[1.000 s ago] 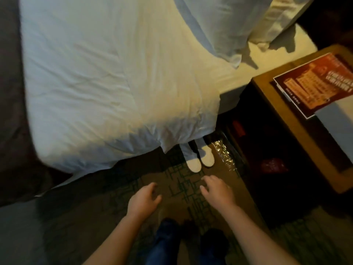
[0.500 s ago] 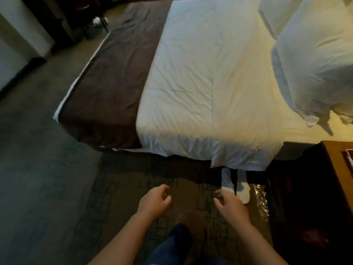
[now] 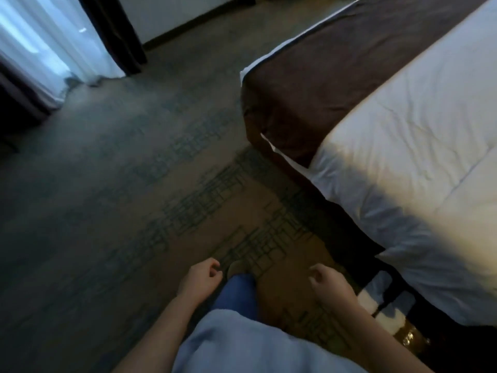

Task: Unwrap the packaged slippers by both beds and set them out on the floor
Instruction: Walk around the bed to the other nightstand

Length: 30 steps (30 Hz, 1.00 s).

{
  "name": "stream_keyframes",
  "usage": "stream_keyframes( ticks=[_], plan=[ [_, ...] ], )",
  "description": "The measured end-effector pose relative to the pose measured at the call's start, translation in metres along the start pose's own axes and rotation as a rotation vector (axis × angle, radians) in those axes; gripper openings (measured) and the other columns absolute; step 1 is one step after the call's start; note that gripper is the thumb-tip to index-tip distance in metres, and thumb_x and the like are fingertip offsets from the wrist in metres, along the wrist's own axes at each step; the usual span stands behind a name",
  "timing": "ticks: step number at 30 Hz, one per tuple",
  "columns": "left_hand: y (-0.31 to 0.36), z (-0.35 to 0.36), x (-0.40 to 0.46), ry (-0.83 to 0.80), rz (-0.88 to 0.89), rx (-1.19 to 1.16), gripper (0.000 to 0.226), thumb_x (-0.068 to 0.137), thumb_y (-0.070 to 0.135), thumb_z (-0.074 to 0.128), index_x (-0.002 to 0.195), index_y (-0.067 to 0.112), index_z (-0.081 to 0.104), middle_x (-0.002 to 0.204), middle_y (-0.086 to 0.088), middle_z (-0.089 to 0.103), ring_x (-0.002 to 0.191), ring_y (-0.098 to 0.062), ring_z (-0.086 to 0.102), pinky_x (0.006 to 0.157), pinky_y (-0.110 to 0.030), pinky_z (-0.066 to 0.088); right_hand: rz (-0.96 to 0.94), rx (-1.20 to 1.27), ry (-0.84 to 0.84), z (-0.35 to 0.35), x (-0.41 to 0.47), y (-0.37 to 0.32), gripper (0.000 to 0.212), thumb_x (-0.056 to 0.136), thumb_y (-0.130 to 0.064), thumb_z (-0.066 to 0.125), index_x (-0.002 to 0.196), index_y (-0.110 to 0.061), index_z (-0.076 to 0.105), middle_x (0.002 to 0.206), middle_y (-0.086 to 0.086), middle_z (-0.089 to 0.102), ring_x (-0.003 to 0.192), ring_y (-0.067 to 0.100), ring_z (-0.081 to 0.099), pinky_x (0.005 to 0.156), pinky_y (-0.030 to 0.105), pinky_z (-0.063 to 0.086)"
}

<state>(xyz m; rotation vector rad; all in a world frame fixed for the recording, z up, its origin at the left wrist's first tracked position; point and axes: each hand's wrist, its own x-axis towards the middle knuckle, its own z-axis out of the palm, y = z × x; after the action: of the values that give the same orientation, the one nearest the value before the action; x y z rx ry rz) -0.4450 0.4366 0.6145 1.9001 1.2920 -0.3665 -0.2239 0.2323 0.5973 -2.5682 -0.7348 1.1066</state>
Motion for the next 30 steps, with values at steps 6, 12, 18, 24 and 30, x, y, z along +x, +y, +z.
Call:
stream_keyframes(
  ticks=[6,12,18,24,30],
  plan=[
    [-0.058,-0.012,0.02,0.034,-0.151,-0.117,0.025,0.083,0.017,0.059,0.106,0.01,0.063,0.095,-0.01,0.067,0.088,-0.021,0.06,0.077,-0.024,0.044,0.003,-0.14,-0.068,0.023,0.028,-0.055,0.033,0.089,-0.028,0.054,0.121,-0.021,0.055,0.108,-0.003,0.063,0.091,0.01,0.061,0.075,0.022,0.053],
    [-0.081,-0.096,0.088,0.002,-0.163,-0.128,0.022,0.084,0.017,0.059,0.104,0.01,0.064,0.084,-0.006,0.063,0.083,-0.022,0.061,0.075,-0.023,0.044,0.037,-0.114,-0.048,0.032,0.067,-0.131,0.028,0.09,-0.027,0.053,0.117,-0.021,0.057,0.103,-0.002,0.064,0.083,0.009,0.061,0.072,0.023,0.055],
    [-0.065,-0.189,0.173,0.044,-0.09,-0.132,0.022,0.085,0.02,0.057,0.106,0.013,0.062,0.091,-0.006,0.065,0.087,-0.026,0.066,0.079,-0.029,0.049,0.053,-0.001,-0.065,0.032,0.11,-0.201,0.019,0.09,-0.023,0.052,0.108,-0.02,0.06,0.102,0.001,0.064,0.089,0.014,0.06,0.075,0.027,0.049],
    [-0.036,-0.242,0.255,0.064,-0.091,-0.227,0.012,0.087,0.023,0.056,0.098,0.022,0.059,0.092,-0.004,0.065,0.085,-0.021,0.066,0.083,-0.035,0.054,0.052,-0.033,-0.127,0.009,0.18,-0.247,0.024,0.09,-0.024,0.05,0.11,-0.018,0.06,0.102,0.001,0.064,0.087,0.013,0.059,0.076,0.026,0.049],
    [-0.022,-0.282,0.33,0.074,-0.162,-0.289,0.008,0.088,0.018,0.055,0.096,0.021,0.056,0.082,-0.001,0.061,0.076,-0.019,0.064,0.067,-0.027,0.047,-0.046,-0.155,-0.183,-0.038,0.302,-0.328,0.025,0.089,-0.025,0.051,0.11,-0.017,0.059,0.101,0.0,0.063,0.085,0.012,0.056,0.082,0.028,0.05]
  ],
)
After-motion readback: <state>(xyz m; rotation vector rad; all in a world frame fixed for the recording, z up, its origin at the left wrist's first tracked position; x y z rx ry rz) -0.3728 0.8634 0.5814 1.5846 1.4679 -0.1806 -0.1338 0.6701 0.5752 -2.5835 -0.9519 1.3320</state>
